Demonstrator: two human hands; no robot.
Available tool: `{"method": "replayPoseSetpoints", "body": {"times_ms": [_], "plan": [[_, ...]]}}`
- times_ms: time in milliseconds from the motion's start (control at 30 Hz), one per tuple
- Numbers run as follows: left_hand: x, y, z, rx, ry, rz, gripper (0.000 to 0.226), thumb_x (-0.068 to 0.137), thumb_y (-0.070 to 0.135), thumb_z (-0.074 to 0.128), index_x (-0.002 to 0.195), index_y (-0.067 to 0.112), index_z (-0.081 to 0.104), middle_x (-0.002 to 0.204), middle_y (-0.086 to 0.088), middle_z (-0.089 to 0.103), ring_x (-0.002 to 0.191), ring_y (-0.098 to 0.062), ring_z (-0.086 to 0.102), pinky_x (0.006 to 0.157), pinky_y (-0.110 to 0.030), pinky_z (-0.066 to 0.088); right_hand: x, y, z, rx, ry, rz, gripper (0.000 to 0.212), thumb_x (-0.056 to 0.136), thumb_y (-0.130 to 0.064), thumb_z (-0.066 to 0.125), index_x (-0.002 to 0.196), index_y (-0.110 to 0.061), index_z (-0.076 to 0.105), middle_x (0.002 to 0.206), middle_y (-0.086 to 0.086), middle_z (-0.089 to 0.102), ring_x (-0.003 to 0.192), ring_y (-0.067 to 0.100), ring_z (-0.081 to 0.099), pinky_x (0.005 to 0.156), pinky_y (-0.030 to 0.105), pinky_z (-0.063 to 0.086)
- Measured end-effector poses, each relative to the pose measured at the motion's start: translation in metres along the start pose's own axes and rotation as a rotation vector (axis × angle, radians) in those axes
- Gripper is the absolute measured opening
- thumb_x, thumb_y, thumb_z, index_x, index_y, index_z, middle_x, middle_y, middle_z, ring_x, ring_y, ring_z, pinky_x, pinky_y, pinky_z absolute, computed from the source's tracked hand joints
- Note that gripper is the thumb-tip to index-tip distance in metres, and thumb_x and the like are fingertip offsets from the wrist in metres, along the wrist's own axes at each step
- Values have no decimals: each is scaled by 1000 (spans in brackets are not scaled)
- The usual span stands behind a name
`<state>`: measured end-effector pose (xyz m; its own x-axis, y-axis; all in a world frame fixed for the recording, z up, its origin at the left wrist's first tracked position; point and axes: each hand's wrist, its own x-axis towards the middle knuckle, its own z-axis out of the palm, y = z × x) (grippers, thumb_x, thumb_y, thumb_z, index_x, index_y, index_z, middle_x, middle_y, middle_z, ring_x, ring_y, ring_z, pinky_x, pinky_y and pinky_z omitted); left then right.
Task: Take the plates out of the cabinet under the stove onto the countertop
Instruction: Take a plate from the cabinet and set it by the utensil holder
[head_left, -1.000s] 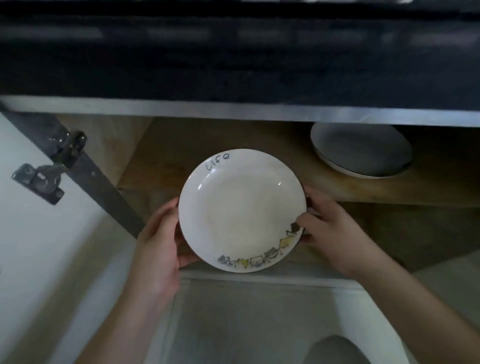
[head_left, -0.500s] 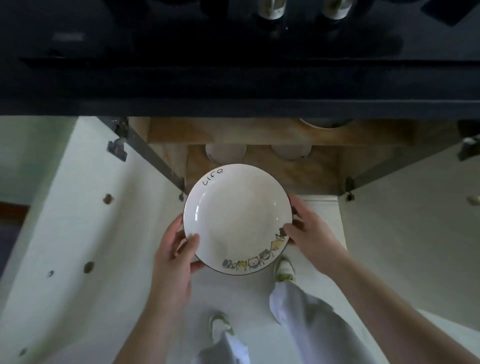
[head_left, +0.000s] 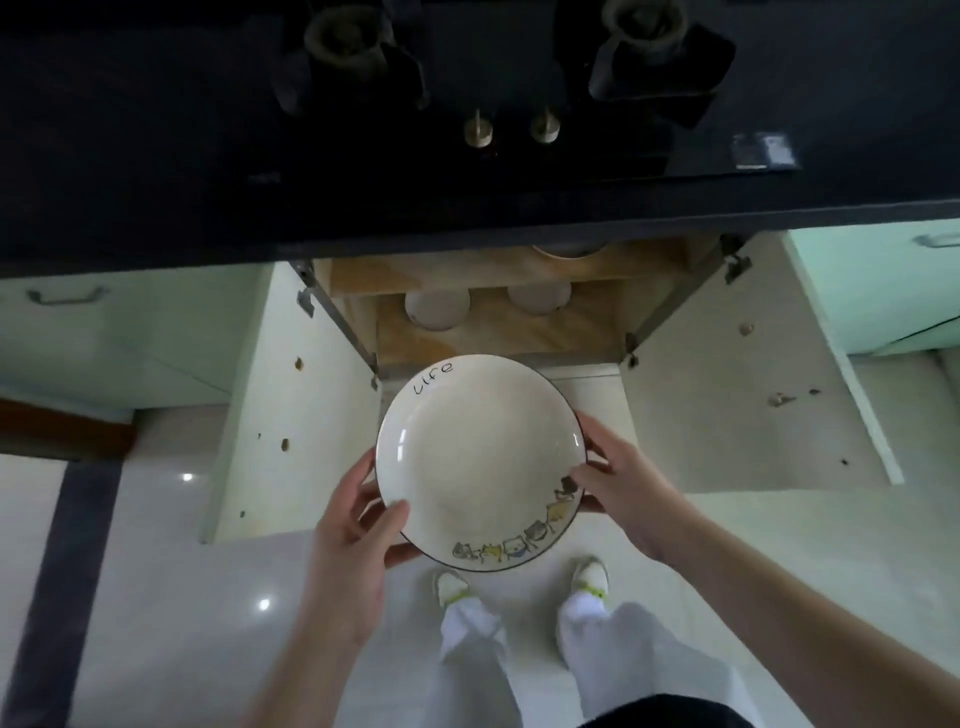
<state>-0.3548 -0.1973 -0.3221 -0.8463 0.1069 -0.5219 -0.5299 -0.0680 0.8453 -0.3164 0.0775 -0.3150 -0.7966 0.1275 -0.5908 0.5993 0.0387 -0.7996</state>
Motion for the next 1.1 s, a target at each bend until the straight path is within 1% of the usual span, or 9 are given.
{"method": "replayPoseSetpoints", "body": {"times_ms": [100,167,333,433,600,667,833,1000,1100], "plan": [[-38,13,10,29,21,74,57,92,-5,56,125,41,63,107,2,69,95,-13,68,66,-37,60,-29,-13,1,32,75,-35,61,82,1,47,108,-53,63,96,-15,69,84,15,70,76,45,61],[-63,18,18,62,56,127,57,92,-4,56,126,42,61,107,5,69,95,-11,68,66,-36,59,-49,-20,-2,13,115,-85,56,81,-3,50,113,-48,61,95,-16,69,84,14,70,74,44,61],[-120,29,41,-18,108,161,57,78,11,61,127,41,62,115,0,69,98,-13,69,66,-40,58,-101,-44,-34,37,47,-184,51,87,-6,57,125,-40,56,98,-12,68,83,9,69,63,24,58],[-145,33,61,-37,89,156,56,80,6,58,126,38,63,114,-3,70,96,-12,70,67,-40,58,-133,-53,-60,58,11,-208,47,90,-8,60,121,-43,55,102,-4,67,82,10,69,63,26,59],[-180,40,92,13,86,166,56,71,17,61,122,40,66,107,-3,72,98,-14,68,66,-39,58,-174,-56,-97,101,-29,-234,44,91,-5,58,108,-45,57,83,-13,70,79,3,68,58,22,57],[-193,44,98,24,116,175,54,70,17,59,117,43,68,102,1,72,93,-10,68,64,-37,58,-188,-56,-98,122,-38,-229,42,91,-6,59,109,-44,57,89,-8,70,81,7,69,58,23,57],[-228,53,88,6,192,203,55,70,16,58,114,47,68,99,0,72,90,-11,69,64,-35,58,-212,-60,-80,99,-93,-214,39,95,-5,55,112,-40,58,104,1,66,92,17,66,58,24,58],[-261,64,41,-34,229,250,57,73,12,60,122,39,66,105,-9,70,92,-17,69,67,-38,59,-221,-75,-36,17,-175,-258,38,97,-13,55,128,-35,57,107,-2,70,102,24,64,80,44,60],[-278,69,-1,-44,276,274,56,84,-1,53,123,37,66,106,-8,70,92,-16,69,68,-39,60,-223,-86,11,-6,-227,-283,36,96,-13,56,121,-39,60,98,-7,73,95,19,68,69,34,61]]}}
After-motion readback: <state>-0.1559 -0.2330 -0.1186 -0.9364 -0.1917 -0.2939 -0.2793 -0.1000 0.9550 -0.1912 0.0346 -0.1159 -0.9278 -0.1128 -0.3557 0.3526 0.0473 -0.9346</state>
